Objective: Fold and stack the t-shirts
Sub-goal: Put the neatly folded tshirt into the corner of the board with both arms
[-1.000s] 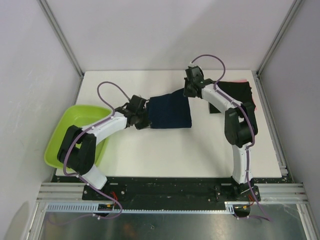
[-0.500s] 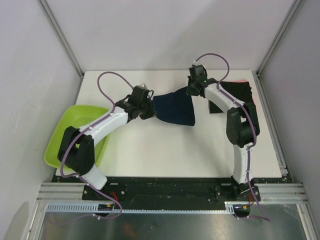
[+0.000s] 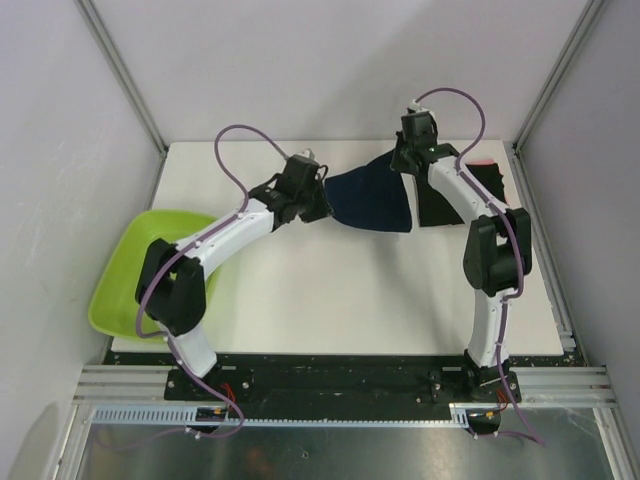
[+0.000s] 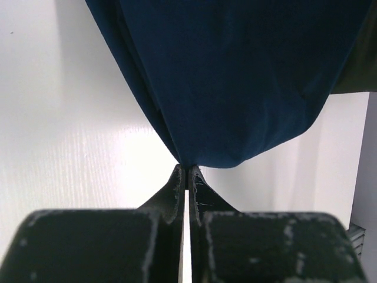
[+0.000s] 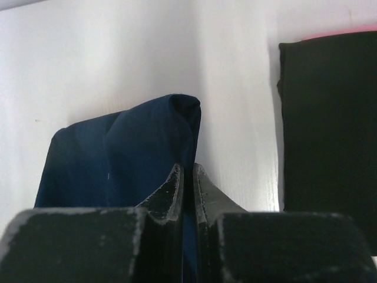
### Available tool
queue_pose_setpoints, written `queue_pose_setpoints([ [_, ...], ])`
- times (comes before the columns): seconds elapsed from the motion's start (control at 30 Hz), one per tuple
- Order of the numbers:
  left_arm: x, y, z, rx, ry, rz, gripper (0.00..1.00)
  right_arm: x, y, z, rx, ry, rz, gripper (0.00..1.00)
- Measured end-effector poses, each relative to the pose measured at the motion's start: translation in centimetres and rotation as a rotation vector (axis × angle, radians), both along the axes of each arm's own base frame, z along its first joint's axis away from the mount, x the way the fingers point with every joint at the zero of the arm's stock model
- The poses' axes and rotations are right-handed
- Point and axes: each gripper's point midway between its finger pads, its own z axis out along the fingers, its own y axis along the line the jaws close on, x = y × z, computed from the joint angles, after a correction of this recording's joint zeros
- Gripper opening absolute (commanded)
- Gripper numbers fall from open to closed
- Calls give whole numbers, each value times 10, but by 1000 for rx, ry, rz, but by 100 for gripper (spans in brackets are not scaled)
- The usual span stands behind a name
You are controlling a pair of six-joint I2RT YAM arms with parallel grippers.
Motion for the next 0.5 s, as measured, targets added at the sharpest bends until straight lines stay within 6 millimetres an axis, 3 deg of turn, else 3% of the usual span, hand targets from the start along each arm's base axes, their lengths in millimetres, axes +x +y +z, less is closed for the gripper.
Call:
queue_pose_setpoints([
  [0.27,18,-28,9,-16,-29,-24,0,8,-39,18,14,-27,-67,0],
  [0.5,37,-76,19,-45,-73,-71,0,21,-101,33,28,-62,-173,0],
])
